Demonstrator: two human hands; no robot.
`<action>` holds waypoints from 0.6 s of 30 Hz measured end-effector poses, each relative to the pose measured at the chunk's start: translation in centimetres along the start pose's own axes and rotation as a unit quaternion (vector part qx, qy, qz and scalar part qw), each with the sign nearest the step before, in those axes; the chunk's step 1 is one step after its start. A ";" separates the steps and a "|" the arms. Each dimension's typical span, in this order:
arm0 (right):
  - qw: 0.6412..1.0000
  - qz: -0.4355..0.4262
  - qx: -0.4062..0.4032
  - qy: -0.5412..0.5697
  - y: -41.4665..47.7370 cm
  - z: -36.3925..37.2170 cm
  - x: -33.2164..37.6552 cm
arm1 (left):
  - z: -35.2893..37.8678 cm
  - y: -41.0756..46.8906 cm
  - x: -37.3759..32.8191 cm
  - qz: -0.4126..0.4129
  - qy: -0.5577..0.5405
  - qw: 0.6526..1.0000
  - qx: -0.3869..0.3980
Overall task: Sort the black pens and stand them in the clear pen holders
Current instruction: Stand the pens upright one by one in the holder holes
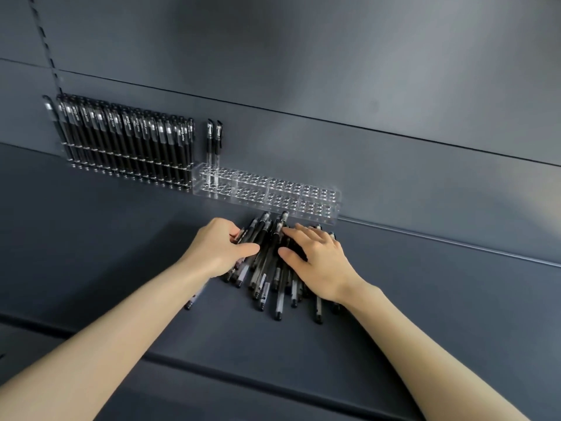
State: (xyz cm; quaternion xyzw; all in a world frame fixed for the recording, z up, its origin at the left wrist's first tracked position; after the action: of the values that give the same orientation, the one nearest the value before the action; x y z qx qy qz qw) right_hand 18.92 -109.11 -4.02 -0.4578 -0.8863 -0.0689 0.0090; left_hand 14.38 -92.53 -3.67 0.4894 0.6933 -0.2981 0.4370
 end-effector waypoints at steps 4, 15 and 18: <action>0.999 -0.002 -0.035 -0.011 0.0 -0.5 -0.1 | -0.6 -0.4 0.3 0.007 -0.071 0.997 -0.003; 0.855 0.027 -0.176 0.487 2.7 -6.0 3.2 | -2.3 -1.9 -4.2 0.157 -0.271 0.948 0.060; 0.831 0.037 -0.222 0.509 4.3 -7.0 3.9 | -3.6 0.0 -3.7 0.149 -0.315 0.935 0.061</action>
State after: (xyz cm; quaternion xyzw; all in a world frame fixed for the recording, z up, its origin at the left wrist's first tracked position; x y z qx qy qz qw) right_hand 19.85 -104.44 3.75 -0.3805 -0.6994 -0.4864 0.3598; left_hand 13.74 -91.08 1.17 0.4935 0.4196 -0.4100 0.6421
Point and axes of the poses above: each hand's wrist, its own y-axis towards the middle knuckle, its own z-axis out of the palm, x = y × z, the point moved 6 cm from there along y, towards the middle knuckle, and after that the axes turned 15 degrees about -y, right-handed, at the moved point
